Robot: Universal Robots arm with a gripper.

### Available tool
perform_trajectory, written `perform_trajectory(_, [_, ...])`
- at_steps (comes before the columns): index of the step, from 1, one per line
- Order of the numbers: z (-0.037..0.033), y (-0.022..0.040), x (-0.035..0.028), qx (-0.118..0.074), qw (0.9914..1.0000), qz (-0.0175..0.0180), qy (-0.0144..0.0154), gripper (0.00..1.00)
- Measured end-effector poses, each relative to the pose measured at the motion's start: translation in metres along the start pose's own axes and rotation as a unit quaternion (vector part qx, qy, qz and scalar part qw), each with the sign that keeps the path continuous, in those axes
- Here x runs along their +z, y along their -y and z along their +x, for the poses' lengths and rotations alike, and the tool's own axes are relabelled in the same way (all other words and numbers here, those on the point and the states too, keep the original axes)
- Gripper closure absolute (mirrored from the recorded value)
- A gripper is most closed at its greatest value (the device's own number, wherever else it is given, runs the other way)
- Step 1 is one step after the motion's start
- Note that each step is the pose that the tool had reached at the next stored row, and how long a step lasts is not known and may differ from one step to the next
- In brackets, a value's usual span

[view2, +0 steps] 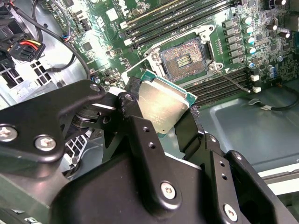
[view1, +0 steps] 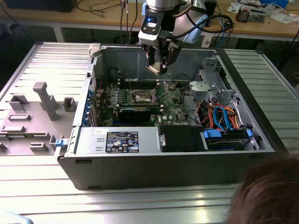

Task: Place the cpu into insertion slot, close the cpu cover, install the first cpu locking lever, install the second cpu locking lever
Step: 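Place the cpu into insertion slot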

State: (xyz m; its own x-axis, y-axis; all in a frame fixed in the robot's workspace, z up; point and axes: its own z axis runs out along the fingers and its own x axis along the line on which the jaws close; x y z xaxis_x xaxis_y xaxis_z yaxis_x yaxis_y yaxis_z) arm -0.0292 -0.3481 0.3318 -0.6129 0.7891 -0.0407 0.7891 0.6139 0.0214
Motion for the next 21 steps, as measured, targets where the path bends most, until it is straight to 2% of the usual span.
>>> perform_trajectory(21, [0.0, 0.0, 0.0002, 0.006, 0.99998, 0.0003, 0.0001, 0.45])
